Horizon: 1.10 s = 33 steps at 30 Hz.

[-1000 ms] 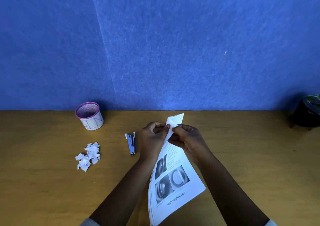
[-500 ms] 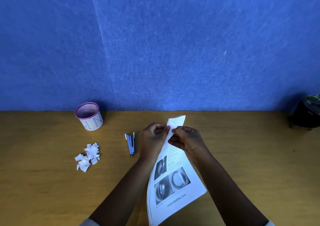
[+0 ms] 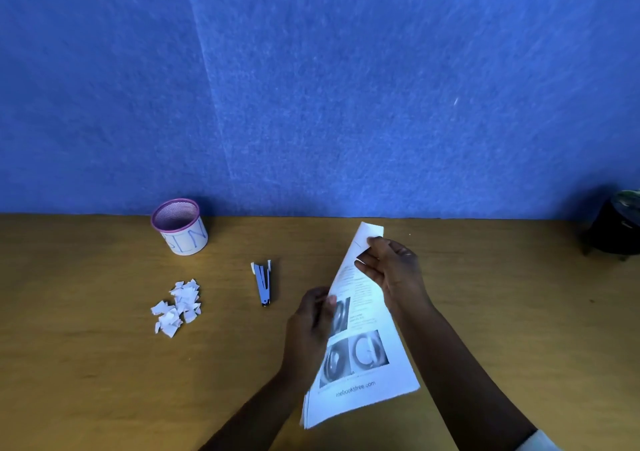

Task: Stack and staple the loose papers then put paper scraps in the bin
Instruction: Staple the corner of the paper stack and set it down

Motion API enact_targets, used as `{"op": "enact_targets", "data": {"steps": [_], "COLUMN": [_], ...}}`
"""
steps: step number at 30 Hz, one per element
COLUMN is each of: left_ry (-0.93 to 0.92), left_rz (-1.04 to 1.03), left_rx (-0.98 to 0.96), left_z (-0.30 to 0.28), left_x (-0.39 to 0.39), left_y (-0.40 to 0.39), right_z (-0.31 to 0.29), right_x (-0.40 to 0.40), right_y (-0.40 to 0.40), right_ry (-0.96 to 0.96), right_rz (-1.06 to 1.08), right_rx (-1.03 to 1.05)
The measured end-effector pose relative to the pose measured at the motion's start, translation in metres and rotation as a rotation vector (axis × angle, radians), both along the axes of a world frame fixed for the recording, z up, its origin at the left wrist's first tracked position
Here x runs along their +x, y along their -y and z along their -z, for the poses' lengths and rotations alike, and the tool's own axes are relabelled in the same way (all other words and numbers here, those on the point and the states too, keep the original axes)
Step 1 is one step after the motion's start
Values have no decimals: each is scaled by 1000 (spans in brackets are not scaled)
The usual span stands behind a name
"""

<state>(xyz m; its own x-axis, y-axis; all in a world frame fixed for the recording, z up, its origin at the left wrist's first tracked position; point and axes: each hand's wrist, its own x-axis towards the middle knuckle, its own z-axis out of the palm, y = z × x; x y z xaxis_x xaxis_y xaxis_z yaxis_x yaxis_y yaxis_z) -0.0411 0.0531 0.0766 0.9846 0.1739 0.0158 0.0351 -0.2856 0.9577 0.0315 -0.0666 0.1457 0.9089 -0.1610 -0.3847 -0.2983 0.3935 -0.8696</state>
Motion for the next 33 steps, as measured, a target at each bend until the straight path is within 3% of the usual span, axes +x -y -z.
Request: {"op": "enact_targets", "data": {"steps": [3, 7, 11, 13, 16, 17, 21, 25, 33], "left_ry": [15, -116, -134, -137, -148, -156, -230, -325, -410], "left_rz": [-77, -222, -247, -242, -209, -200, -171, -153, -165], "left_rx": [300, 197, 199, 198, 162, 141, 60, 0, 18], "left_z": [34, 43, 53, 55, 55, 56, 60, 62, 69], "left_x": [-24, -26, -12, -6, 0, 1, 8, 21, 45], "left_y": [-1, -9, -18, -20, -21, -20, -18, -15, -4], "right_z": [6, 17, 40, 59, 87, 96, 118, 115, 109], "right_x": [4, 6, 5, 3, -5, -9, -26, -27, 1], "right_y": [-2, -4, 8, 22, 45, 51, 64, 63, 69], "right_ry": [-22, -12, 21, 32, 2, -42, -248, -239, -130], "right_rz": [1, -76, -148, -158, -218, -261, -344, -252, -211], "right_rx": [-34, -88, -222, -500, -1111, -1203, -1201, -1032, -987]}}
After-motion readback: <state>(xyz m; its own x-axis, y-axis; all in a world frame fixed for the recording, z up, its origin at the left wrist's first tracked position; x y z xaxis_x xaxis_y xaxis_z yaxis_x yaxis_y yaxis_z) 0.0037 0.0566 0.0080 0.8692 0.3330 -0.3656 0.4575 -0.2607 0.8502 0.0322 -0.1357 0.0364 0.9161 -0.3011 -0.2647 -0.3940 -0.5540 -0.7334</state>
